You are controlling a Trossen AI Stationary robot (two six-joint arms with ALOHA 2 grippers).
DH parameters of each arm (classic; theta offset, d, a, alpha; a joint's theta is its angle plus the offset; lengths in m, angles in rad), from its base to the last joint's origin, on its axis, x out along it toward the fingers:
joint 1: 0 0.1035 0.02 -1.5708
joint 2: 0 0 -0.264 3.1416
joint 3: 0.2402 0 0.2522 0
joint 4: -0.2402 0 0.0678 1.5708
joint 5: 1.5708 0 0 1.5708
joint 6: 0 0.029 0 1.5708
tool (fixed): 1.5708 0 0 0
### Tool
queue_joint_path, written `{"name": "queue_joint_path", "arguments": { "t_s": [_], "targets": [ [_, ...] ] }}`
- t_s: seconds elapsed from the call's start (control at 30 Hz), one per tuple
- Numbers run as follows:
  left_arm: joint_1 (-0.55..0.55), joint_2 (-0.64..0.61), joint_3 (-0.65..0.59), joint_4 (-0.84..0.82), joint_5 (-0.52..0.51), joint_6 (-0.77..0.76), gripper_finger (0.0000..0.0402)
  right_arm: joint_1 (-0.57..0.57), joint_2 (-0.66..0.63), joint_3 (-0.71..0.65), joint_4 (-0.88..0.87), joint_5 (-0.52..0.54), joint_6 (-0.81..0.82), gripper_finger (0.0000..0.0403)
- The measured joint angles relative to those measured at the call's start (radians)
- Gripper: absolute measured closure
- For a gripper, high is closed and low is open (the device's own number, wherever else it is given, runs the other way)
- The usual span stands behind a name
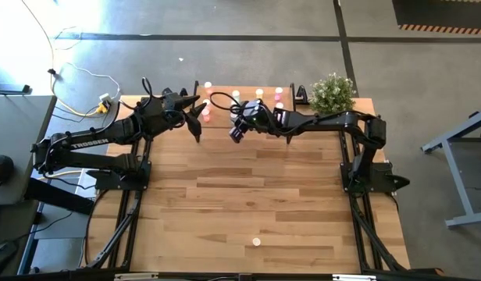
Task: Pick and place medicine bottles onto shelf by color
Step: Put the blue pill bottle on the shelf aligned with the other blue pill bottle, then put the yellow pill bottle on the shelf aligned with the other yellow pill bottle
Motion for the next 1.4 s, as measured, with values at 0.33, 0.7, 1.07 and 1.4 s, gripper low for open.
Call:
{"name": "queue_joint_path", "arguments": {
  "t_s": [0.33, 0.7, 1.07, 1.4],
  "targets": [
    [0.000, 0.000, 0.000, 0.000, 0.003, 0.000, 0.0234, 0.000, -0.001, -0.003, -0.018, -0.001, 0.003, 0.0244],
    [0.000, 0.000, 0.000, 0.000, 0.003, 0.000, 0.0234, 0.002, -0.002, -0.003, -0.022, -0.004, 0.033, 0.0242],
    [0.000, 0.000, 0.000, 0.000, 0.003, 0.000, 0.0234, 0.009, -0.003, -0.002, -0.058, -0.002, 0.085, 0.0242],
    [0.000, 0.000, 0.000, 0.000, 0.003, 0.000, 0.0234, 0.014, -0.004, -0.002, -0.105, -0.029, 0.134, 0.0242]
  ]
}}
